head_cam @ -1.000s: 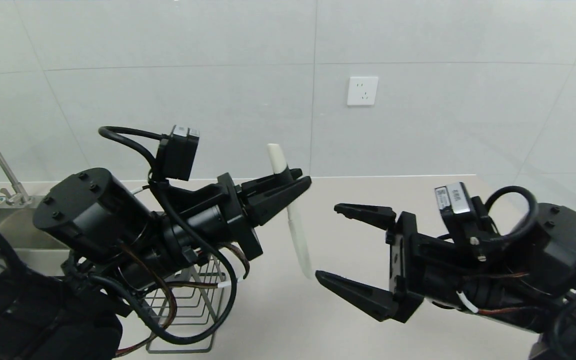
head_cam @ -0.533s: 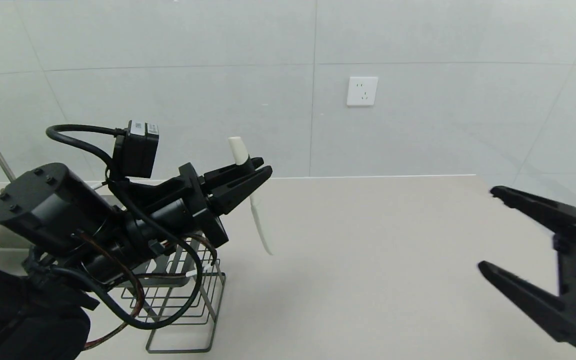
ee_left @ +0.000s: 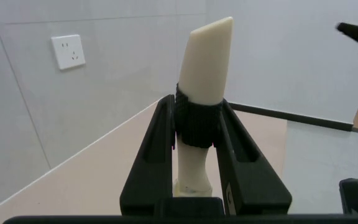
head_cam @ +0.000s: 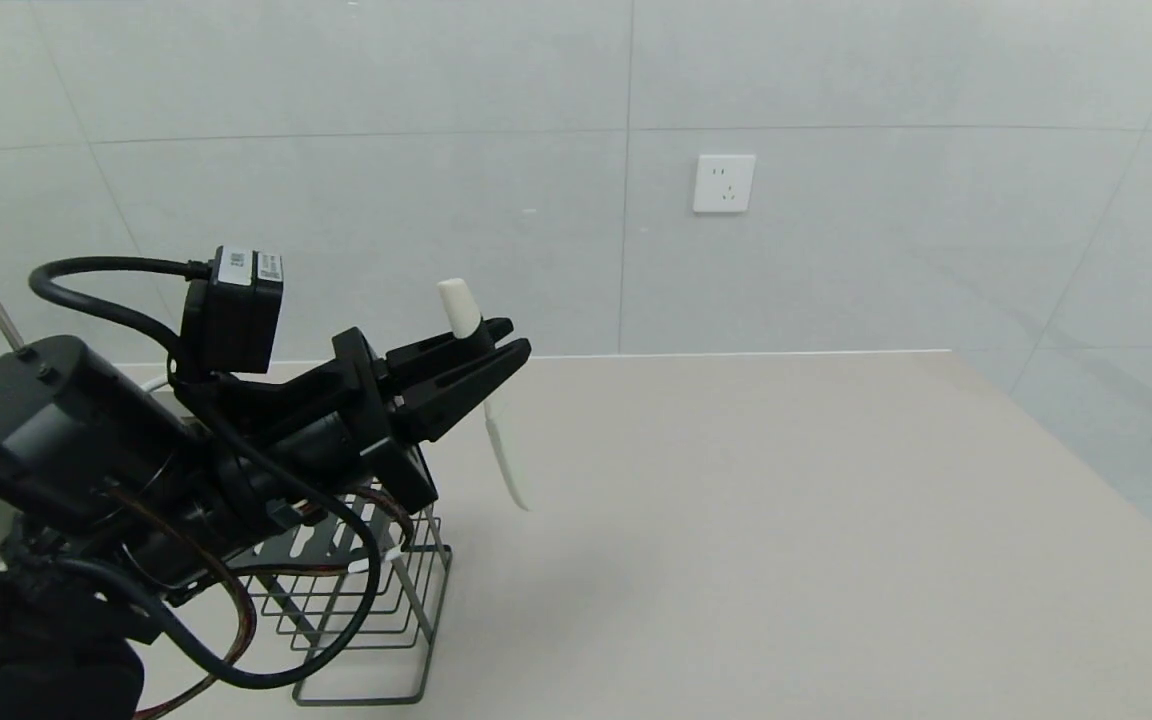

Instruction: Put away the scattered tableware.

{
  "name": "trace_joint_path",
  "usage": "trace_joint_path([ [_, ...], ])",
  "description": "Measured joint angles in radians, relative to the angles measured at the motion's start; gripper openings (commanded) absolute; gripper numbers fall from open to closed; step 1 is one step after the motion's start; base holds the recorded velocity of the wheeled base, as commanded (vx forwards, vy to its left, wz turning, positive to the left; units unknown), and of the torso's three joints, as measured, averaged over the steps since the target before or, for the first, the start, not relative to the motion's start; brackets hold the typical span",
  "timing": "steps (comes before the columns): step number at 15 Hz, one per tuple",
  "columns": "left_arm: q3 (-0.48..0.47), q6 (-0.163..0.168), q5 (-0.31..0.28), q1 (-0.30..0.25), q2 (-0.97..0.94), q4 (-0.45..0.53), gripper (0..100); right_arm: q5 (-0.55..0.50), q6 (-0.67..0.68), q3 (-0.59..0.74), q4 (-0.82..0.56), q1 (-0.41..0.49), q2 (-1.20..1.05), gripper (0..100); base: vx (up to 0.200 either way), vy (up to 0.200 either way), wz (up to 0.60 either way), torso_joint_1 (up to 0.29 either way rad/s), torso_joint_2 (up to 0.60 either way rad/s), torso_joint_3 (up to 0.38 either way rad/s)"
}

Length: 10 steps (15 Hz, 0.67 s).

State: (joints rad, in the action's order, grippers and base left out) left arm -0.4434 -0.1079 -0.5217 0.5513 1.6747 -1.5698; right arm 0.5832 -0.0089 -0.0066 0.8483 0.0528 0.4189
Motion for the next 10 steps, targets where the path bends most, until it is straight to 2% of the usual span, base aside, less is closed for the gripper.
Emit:
trace_joint_path([
  [3,0.006,0.000,0.000,-0.002,-0.027,0.000,0,0.068,-0.028,0.005,-0.318,-0.044,-0.256,100,0.000,0.000,0.00,0.000,0.00,0.000],
  [4,0.014,0.000,0.000,-0.007,-0.036,0.000,0,0.040,-0.036,0.005,-0.420,-0.050,-0.309,100,0.000,0.000,0.00,0.000,0.00,0.000],
  [5,0.023,-0.002,0.001,-0.009,-0.049,0.000,0,-0.034,-0.037,0.005,-0.500,-0.051,-0.342,100,0.000,0.000,0.00,0.000,0.00,0.000],
  [7,0.038,-0.004,0.004,-0.013,-0.083,0.000,0,-0.263,-0.028,0.006,-0.758,-0.052,-0.388,100,0.000,0.000,0.00,0.000,0.00,0.000],
  [8,0.044,-0.003,0.006,-0.015,-0.100,0.000,0,-0.316,-0.015,0.005,-0.817,-0.053,-0.399,100,0.000,0.000,0.00,0.000,0.00,0.000],
  [10,0.065,-0.002,0.006,-0.049,-0.130,0.000,0,-0.394,0.003,0.003,-0.809,-0.052,-0.413,100,0.000,0.000,0.00,0.000,0.00,0.000],
])
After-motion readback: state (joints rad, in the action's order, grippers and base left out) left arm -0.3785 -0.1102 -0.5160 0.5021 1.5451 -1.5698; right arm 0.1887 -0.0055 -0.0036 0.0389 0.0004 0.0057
